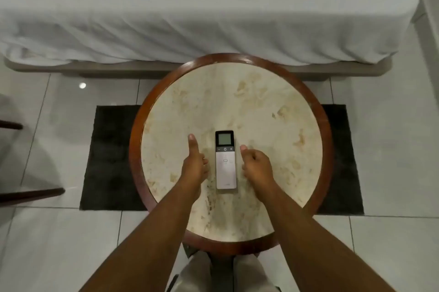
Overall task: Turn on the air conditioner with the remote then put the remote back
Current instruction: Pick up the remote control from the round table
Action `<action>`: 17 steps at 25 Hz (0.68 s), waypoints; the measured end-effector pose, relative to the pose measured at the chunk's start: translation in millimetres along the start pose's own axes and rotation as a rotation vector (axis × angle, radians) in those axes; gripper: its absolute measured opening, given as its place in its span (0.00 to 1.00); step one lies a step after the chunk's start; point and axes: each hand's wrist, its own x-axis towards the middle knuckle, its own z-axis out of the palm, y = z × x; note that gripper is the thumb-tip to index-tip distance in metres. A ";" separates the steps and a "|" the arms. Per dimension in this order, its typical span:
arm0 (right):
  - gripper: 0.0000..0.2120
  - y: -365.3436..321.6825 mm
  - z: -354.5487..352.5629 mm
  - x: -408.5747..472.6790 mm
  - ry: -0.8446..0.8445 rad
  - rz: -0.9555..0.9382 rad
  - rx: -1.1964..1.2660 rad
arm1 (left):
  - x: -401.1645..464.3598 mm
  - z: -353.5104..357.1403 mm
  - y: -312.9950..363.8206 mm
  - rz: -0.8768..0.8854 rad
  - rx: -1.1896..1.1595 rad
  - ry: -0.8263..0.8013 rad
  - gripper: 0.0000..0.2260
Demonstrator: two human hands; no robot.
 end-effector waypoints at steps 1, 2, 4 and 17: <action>0.18 0.3 7.5 4.5 0.022 -0.001 -0.010 | 1.2 7.4 -0.3 0.020 -0.022 0.003 0.37; 0.20 1.6 13.8 10.9 0.056 -0.004 -0.025 | 7.9 12.4 -3.4 0.026 -0.054 0.025 0.34; 0.21 2.2 25.2 17.4 0.092 0.000 -0.051 | 13.8 16.1 -7.8 0.034 -0.063 0.004 0.33; 0.24 -20.3 17.9 -8.0 0.057 0.078 0.003 | -30.2 23.9 16.3 0.015 0.011 -0.157 0.47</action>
